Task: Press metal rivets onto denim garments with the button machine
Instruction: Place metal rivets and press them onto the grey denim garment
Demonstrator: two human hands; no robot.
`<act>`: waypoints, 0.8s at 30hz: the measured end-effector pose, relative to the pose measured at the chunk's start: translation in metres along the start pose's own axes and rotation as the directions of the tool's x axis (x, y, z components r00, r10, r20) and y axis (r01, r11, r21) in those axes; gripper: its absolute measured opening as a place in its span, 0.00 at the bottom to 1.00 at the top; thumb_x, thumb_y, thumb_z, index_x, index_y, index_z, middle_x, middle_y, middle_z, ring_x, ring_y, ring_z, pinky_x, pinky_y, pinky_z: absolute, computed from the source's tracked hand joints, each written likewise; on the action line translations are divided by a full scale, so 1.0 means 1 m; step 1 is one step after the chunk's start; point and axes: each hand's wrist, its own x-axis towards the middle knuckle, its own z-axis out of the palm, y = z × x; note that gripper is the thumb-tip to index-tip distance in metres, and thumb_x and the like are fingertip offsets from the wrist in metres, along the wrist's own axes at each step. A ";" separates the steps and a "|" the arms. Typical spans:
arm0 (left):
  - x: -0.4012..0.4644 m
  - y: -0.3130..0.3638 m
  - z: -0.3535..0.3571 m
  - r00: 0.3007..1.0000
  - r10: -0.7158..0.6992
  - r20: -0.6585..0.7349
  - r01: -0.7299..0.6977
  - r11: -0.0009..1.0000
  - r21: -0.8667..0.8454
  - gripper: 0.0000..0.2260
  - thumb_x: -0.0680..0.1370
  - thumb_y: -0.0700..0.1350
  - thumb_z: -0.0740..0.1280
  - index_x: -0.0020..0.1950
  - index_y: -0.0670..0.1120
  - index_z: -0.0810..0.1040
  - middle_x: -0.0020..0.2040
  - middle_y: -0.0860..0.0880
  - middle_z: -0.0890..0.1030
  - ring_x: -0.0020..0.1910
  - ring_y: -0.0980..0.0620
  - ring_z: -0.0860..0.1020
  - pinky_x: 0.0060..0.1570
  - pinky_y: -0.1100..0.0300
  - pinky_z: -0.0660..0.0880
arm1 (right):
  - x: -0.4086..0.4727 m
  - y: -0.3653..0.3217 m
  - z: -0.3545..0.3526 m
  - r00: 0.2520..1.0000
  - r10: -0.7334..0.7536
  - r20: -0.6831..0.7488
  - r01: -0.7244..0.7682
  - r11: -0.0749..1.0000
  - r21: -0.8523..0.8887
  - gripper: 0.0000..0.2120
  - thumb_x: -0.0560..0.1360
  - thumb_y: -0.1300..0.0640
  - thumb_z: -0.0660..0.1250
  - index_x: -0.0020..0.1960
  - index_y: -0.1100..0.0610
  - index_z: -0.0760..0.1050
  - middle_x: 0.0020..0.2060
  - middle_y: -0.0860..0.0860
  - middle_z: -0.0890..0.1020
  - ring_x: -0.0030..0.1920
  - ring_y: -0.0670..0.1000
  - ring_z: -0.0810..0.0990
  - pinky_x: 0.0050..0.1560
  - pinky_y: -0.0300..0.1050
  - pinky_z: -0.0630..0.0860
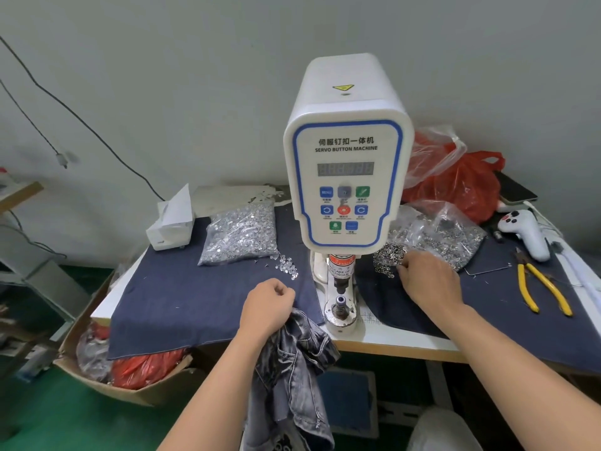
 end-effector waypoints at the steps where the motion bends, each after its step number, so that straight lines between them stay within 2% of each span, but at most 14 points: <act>1: -0.001 0.001 0.000 1.000 -0.001 -0.016 0.001 1.000 -0.028 0.08 0.79 0.47 0.63 0.43 0.48 0.79 0.40 0.52 0.83 0.42 0.53 0.79 0.39 0.57 0.72 | 0.000 -0.001 -0.001 1.000 0.016 0.001 -0.016 1.000 0.015 0.11 0.80 0.48 0.68 0.48 0.56 0.79 0.46 0.55 0.82 0.48 0.62 0.82 0.45 0.53 0.77; 4: 0.002 0.002 -0.003 0.997 -0.050 -0.064 0.033 0.971 -0.238 0.09 0.81 0.46 0.62 0.47 0.47 0.80 0.36 0.52 0.85 0.41 0.51 0.82 0.43 0.54 0.76 | 0.002 -0.001 0.000 0.999 0.053 -0.001 -0.053 0.999 0.001 0.10 0.81 0.49 0.68 0.51 0.57 0.80 0.47 0.57 0.82 0.49 0.63 0.82 0.46 0.54 0.79; 6: 0.007 0.005 -0.006 0.994 -0.047 -0.097 0.019 0.962 -0.273 0.09 0.83 0.47 0.62 0.47 0.49 0.80 0.35 0.55 0.86 0.38 0.54 0.83 0.44 0.54 0.78 | 0.003 -0.001 0.001 0.998 0.062 -0.001 -0.062 0.998 -0.018 0.08 0.81 0.53 0.67 0.52 0.57 0.80 0.49 0.57 0.82 0.50 0.64 0.82 0.46 0.54 0.78; 8: 0.014 0.008 -0.006 0.993 0.000 -0.119 -0.021 0.985 -0.174 0.08 0.83 0.47 0.63 0.48 0.51 0.80 0.38 0.53 0.86 0.42 0.53 0.83 0.47 0.54 0.78 | 0.003 -0.002 0.002 0.998 0.059 -0.002 -0.059 0.998 -0.017 0.06 0.81 0.54 0.66 0.51 0.57 0.79 0.49 0.57 0.82 0.50 0.64 0.82 0.46 0.54 0.77; 10: 0.020 0.009 -0.002 0.992 0.023 -0.127 -0.028 0.999 -0.041 0.05 0.82 0.48 0.65 0.50 0.52 0.80 0.46 0.55 0.85 0.48 0.50 0.81 0.48 0.55 0.74 | 0.002 -0.001 0.001 0.998 0.061 -0.006 -0.061 0.998 -0.007 0.06 0.81 0.54 0.66 0.50 0.56 0.79 0.48 0.56 0.82 0.50 0.63 0.82 0.45 0.54 0.76; 12: 0.025 0.008 0.006 0.991 0.010 -0.136 -0.008 1.000 0.017 0.03 0.81 0.50 0.67 0.52 0.54 0.80 0.48 0.56 0.82 0.50 0.50 0.79 0.47 0.57 0.70 | 0.001 0.000 0.000 0.997 0.071 -0.015 -0.071 0.997 0.009 0.05 0.81 0.54 0.66 0.48 0.54 0.79 0.46 0.54 0.83 0.48 0.62 0.82 0.42 0.52 0.74; 15: 0.027 0.007 0.015 0.988 -0.014 -0.154 0.023 0.998 0.056 0.03 0.80 0.55 0.68 0.50 0.57 0.79 0.47 0.57 0.82 0.47 0.50 0.78 0.44 0.57 0.71 | 0.002 0.004 0.002 0.995 0.099 0.002 -0.098 0.993 0.058 0.07 0.79 0.57 0.64 0.44 0.52 0.79 0.42 0.53 0.83 0.45 0.61 0.81 0.39 0.49 0.70; 18: 0.028 0.006 0.019 0.983 -0.005 -0.184 0.018 0.997 0.070 0.03 0.80 0.56 0.69 0.49 0.58 0.79 0.47 0.58 0.82 0.46 0.50 0.78 0.43 0.56 0.72 | 0.005 0.006 0.003 0.994 0.106 0.010 -0.107 0.992 0.061 0.08 0.79 0.55 0.64 0.42 0.52 0.78 0.41 0.53 0.82 0.42 0.61 0.80 0.37 0.49 0.70; 21: 0.028 0.006 0.020 0.979 -0.001 -0.204 0.015 0.998 0.068 0.02 0.80 0.55 0.70 0.47 0.60 0.80 0.46 0.57 0.83 0.45 0.49 0.78 0.42 0.56 0.71 | 0.006 0.002 0.003 0.996 0.089 0.025 -0.090 0.996 0.021 0.08 0.79 0.49 0.68 0.47 0.52 0.81 0.45 0.54 0.84 0.48 0.61 0.83 0.43 0.51 0.76; 24: 0.027 0.005 0.022 0.977 -0.005 -0.215 0.021 0.997 0.069 0.04 0.80 0.54 0.69 0.46 0.61 0.81 0.45 0.57 0.83 0.43 0.48 0.77 0.42 0.56 0.70 | 0.005 0.000 0.006 0.998 0.053 -0.016 -0.052 0.998 0.028 0.06 0.80 0.52 0.68 0.49 0.53 0.81 0.46 0.54 0.84 0.48 0.61 0.83 0.43 0.52 0.75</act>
